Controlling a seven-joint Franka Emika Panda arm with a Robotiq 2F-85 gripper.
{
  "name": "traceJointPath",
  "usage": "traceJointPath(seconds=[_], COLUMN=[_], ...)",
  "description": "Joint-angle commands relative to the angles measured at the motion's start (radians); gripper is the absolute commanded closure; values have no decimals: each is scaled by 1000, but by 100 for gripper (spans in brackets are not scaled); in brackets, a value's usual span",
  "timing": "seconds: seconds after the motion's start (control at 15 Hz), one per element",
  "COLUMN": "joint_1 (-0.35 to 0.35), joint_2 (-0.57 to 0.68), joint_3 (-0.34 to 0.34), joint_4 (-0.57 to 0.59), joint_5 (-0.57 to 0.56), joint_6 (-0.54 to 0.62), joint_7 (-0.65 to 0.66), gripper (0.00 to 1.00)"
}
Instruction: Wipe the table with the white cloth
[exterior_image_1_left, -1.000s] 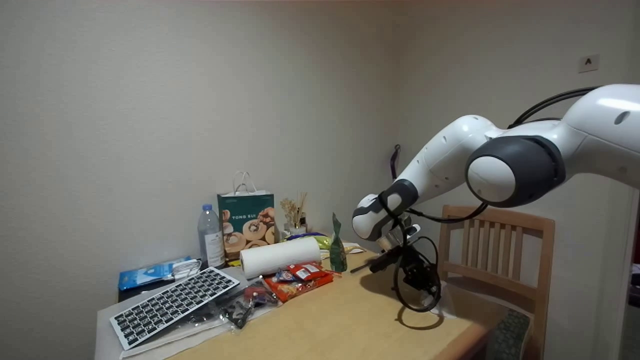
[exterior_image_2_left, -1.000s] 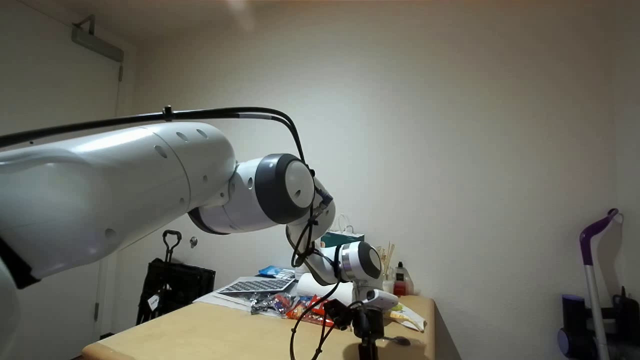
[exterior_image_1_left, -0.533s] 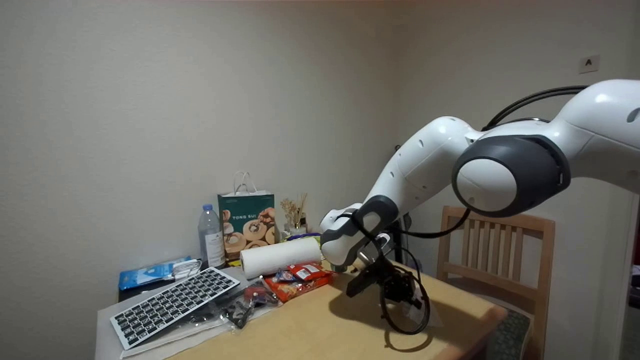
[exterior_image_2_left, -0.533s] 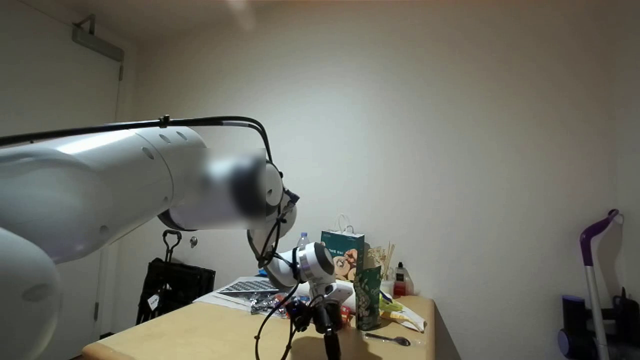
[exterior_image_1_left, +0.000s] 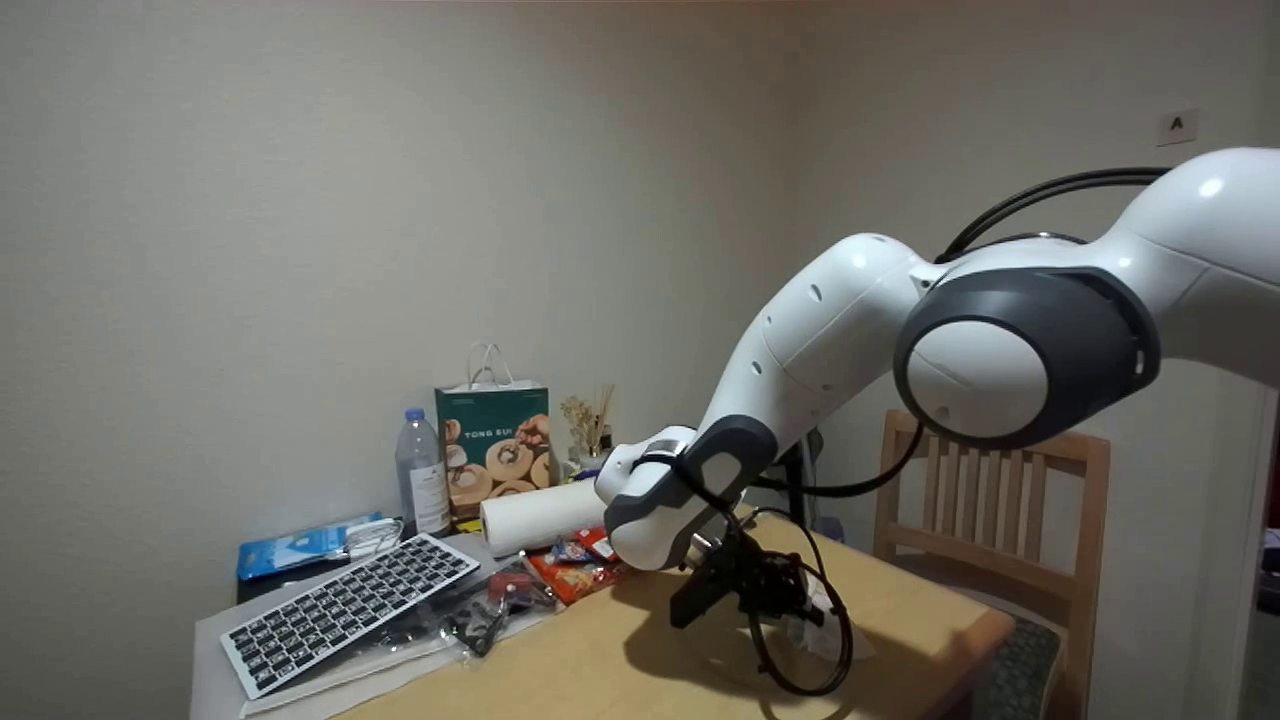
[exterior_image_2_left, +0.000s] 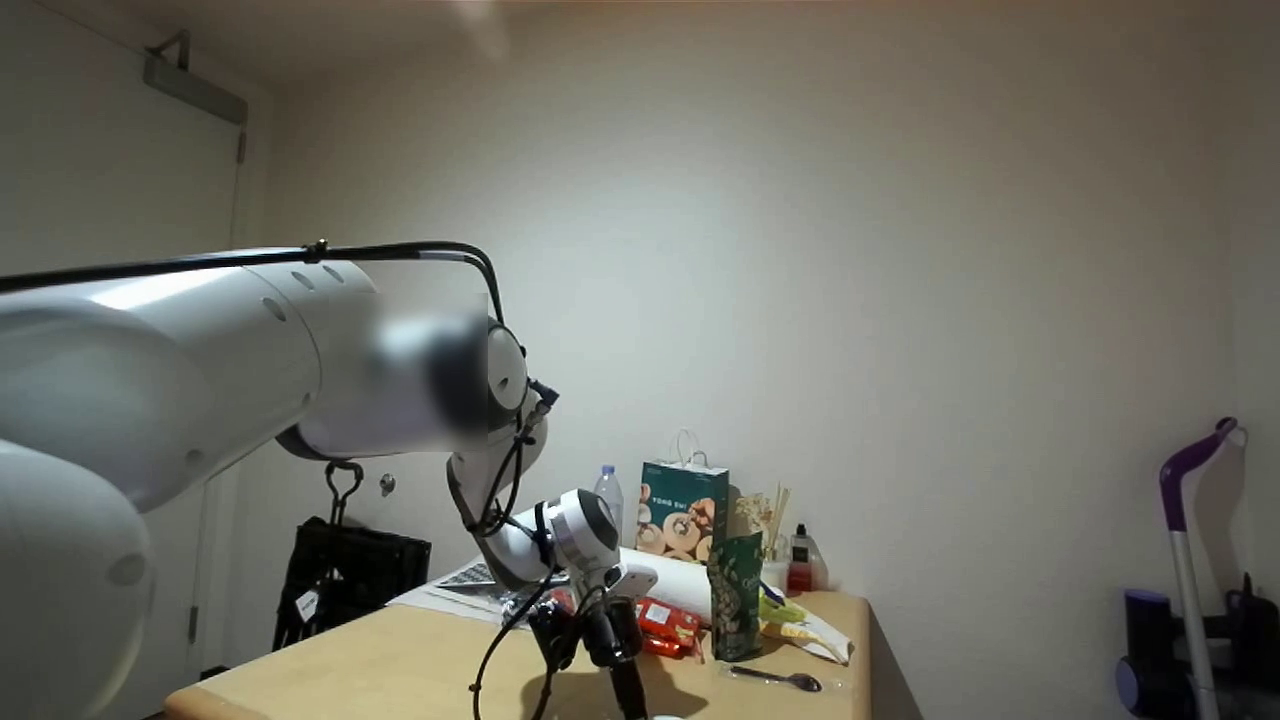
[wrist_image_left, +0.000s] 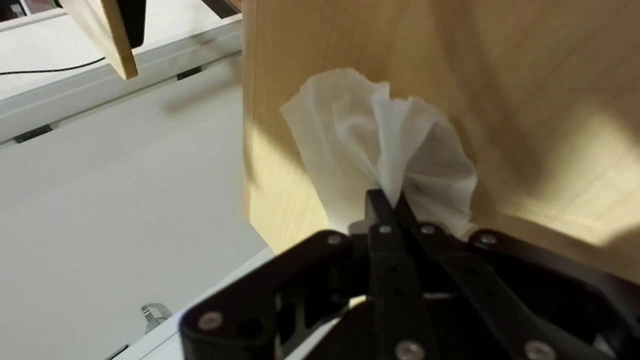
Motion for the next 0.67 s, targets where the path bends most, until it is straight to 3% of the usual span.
traceJointPath(seconds=[0.0,0.33,0.6], joint_1=[24,96,81], joint_2=[-4,-41,-72], joint_3=[32,87,78], joint_4=[-12,-74,-126], joint_5=[-47,-135,-234], joint_6=[21,87,256], joint_7=[-43,-143,-262], gripper=[100,100,100])
